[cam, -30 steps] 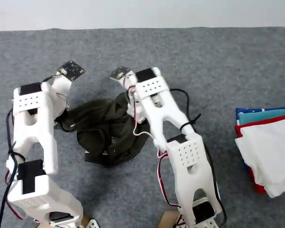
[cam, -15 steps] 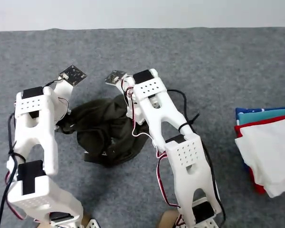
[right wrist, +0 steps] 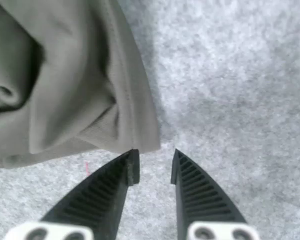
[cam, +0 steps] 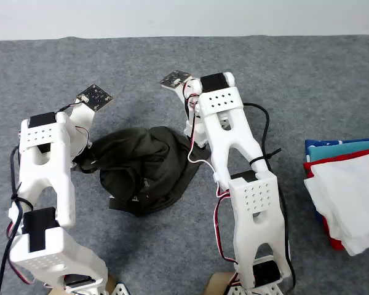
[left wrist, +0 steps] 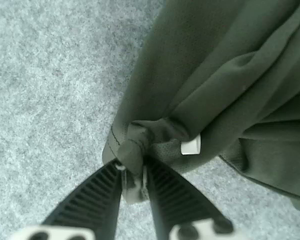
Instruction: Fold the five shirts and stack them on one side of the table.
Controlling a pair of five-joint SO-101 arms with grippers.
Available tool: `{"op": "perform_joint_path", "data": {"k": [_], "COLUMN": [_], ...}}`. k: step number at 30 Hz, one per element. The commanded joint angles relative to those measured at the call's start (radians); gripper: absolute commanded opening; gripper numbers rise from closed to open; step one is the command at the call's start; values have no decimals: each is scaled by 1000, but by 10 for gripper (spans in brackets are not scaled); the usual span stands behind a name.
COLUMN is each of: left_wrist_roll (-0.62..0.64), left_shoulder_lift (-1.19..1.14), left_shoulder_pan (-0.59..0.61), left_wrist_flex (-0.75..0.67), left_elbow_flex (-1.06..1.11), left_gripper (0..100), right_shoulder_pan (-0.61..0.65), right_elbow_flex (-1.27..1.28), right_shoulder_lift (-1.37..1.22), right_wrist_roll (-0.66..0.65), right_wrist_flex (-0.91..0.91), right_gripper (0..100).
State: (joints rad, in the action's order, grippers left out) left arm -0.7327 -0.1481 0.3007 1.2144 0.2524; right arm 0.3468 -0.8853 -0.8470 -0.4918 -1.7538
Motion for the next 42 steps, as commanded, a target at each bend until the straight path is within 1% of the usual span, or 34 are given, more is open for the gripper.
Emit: {"op": "perform_joint_path", "data": {"k": [1, 6, 9, 18, 27, 30, 33, 37, 42], "left_wrist_roll": [3, 3, 3, 3, 3, 3, 3, 3, 3], "left_shoulder_lift": [60, 60, 60, 52, 51, 51, 49, 49, 49], "left_shoulder_pan": [-8, -6, -5, -6, -6, -6, -6, -6, -6], "left_wrist_flex": [-8, -8, -8, -9, -14, -14, -14, -14, -15], "left_elbow_flex": [-18, -16, -16, -16, -16, -16, -16, -16, -16], "left_gripper": [3, 3, 3, 3, 3, 3, 3, 3, 3], "right_shoulder_pan": [24, 85, 94, 39, 38, 36, 36, 39, 41], "right_elbow_flex": [-46, 3, 43, 63, 63, 63, 48, -2, -5], "right_shoulder_lift": [82, 82, 79, -10, -84, -84, -84, -94, -102], "right_wrist_roll": [17, 57, 60, 52, 57, 60, 91, 89, 87], "right_wrist_flex": [-42, -41, -33, 12, 62, 65, 59, 42, 61], "right_gripper": [123, 125, 126, 127, 128, 179, 232, 232, 232]}}
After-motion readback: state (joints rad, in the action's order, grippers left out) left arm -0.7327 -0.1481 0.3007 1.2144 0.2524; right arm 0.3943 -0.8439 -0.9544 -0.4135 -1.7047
